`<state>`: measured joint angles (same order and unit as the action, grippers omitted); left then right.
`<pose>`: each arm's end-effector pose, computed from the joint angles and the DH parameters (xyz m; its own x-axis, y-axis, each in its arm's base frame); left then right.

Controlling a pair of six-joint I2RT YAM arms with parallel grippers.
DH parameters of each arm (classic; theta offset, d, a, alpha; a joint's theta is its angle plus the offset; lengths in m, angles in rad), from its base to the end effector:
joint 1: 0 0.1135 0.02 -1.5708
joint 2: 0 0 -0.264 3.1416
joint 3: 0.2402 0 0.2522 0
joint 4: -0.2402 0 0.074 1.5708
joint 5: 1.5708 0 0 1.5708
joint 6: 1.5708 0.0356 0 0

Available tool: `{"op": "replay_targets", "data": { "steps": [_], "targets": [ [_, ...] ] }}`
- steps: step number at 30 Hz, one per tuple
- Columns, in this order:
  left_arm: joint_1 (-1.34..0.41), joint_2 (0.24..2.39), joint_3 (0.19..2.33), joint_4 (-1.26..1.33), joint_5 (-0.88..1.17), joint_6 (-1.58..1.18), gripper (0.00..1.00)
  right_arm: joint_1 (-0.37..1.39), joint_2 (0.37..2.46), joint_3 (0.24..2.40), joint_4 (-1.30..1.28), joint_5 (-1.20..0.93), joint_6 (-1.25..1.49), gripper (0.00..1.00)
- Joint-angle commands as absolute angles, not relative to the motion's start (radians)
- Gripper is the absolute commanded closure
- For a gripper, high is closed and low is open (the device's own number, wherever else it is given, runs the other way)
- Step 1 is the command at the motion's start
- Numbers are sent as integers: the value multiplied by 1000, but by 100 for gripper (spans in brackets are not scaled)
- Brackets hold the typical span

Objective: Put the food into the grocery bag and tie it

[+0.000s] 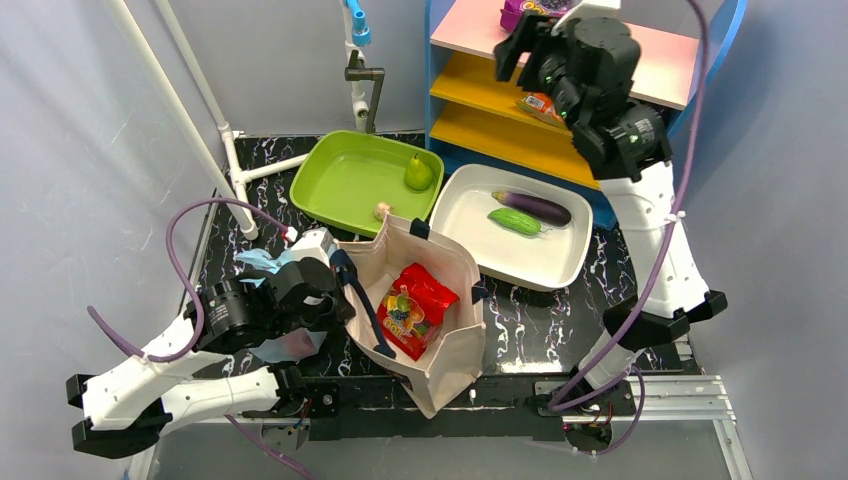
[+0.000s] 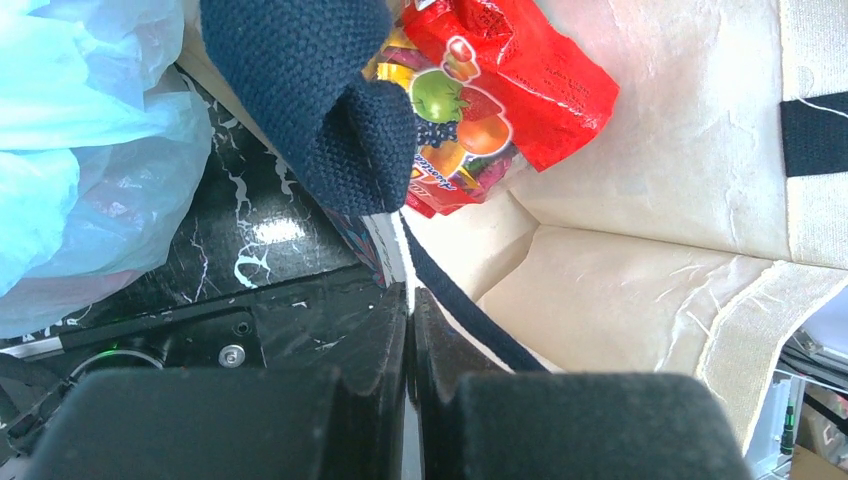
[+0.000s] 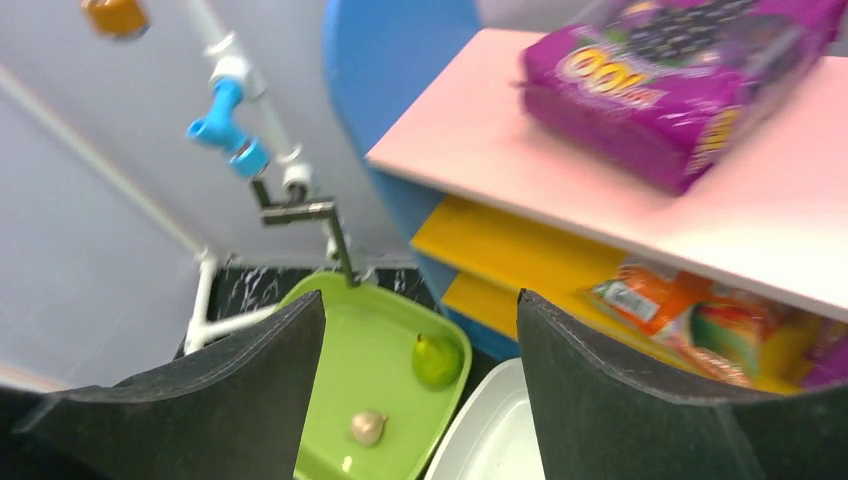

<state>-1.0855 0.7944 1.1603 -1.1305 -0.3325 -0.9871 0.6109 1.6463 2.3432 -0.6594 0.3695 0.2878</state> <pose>0.0662 -0.1007 0.3710 -0.7839 -0.2043 -0.5863 0.1308 0.8688 -0.4776 0.2501 0.1595 0.5840 -0.0385 0.2962 -0.9544 -0.2381 0.9248 0.2966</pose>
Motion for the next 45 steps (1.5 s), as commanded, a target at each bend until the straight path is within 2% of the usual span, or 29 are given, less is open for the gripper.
{"op": "replay_targets", "data": {
  "steps": [1, 9, 19, 27, 45],
  "targets": [
    [-1082, 816, 1167, -1138, -336, -941, 100, 470, 1639, 2410, -584, 269, 382, 23],
    [-1082, 820, 1135, -1121, -355, -944, 100, 272, 1742, 2497, -570, 117, 440, 23],
    [-1081, 903, 1153, -1102, -373, -840, 100, 130, 1857, 2525, -514, 12, 580, 25],
    [-1082, 963, 1154, -1059, -389, -789, 100, 89, 1921, 2526, -495, -48, 641, 25],
    [-1008, 1017, 1193, -1042, -367, -666, 100, 77, 2028, 2539, -472, -15, 669, 25]
  ]
}}
